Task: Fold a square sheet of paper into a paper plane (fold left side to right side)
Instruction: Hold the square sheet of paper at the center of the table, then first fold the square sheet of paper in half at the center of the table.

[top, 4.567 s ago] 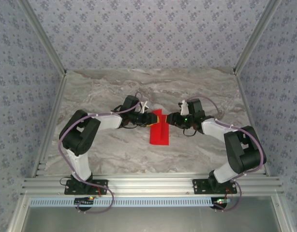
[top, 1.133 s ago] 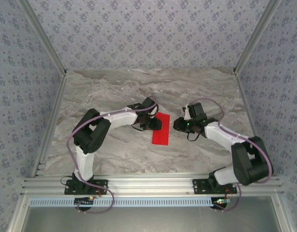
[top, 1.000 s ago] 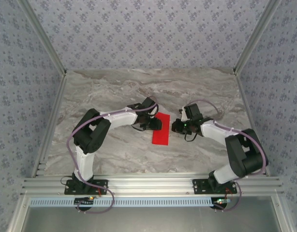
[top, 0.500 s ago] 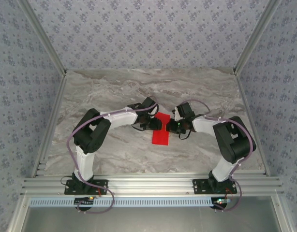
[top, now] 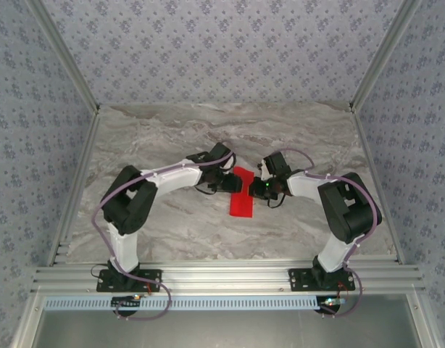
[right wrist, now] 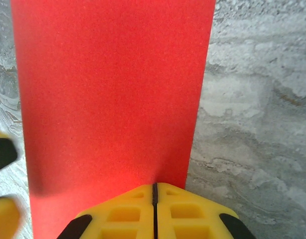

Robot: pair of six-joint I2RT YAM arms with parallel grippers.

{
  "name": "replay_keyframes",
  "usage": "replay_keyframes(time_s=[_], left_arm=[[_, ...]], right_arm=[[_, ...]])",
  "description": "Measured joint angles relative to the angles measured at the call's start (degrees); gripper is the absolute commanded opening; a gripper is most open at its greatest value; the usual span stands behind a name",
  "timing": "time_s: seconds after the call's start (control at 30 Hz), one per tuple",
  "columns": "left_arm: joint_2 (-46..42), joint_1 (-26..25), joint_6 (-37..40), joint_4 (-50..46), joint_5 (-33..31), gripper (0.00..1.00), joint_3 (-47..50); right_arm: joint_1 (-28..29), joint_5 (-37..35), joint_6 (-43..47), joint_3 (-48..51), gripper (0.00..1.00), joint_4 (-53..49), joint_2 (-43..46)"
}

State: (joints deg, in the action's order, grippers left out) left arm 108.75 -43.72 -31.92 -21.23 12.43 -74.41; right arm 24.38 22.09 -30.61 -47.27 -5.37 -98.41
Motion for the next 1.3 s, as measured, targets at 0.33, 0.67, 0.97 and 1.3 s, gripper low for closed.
replay_keyframes(time_s=[0.33,0.67,0.97,1.3], left_arm=[[-3.67,0.11,-1.88,8.92,9.33,0.24,2.64],[4.42,0.22,-3.17,11.37,11.76,0.21,2.73],[5.75,1.53,-3.26,12.96,11.23,0.2,5.31],[3.19,4.15,-3.21,17.18,12.9,0.19,10.56]], right_arm=[[0.33,-0.59,0.22,-0.79,0.09,-1.29,-0.17],[0.83,-1.7,0.5,-1.51,0.09,-2.58,-0.26],[1.22,-3.02,1.77,-2.34,0.08,-4.02,-0.39],[1.29,-3.21,2.89,-2.84,0.09,-4.96,-0.59]])
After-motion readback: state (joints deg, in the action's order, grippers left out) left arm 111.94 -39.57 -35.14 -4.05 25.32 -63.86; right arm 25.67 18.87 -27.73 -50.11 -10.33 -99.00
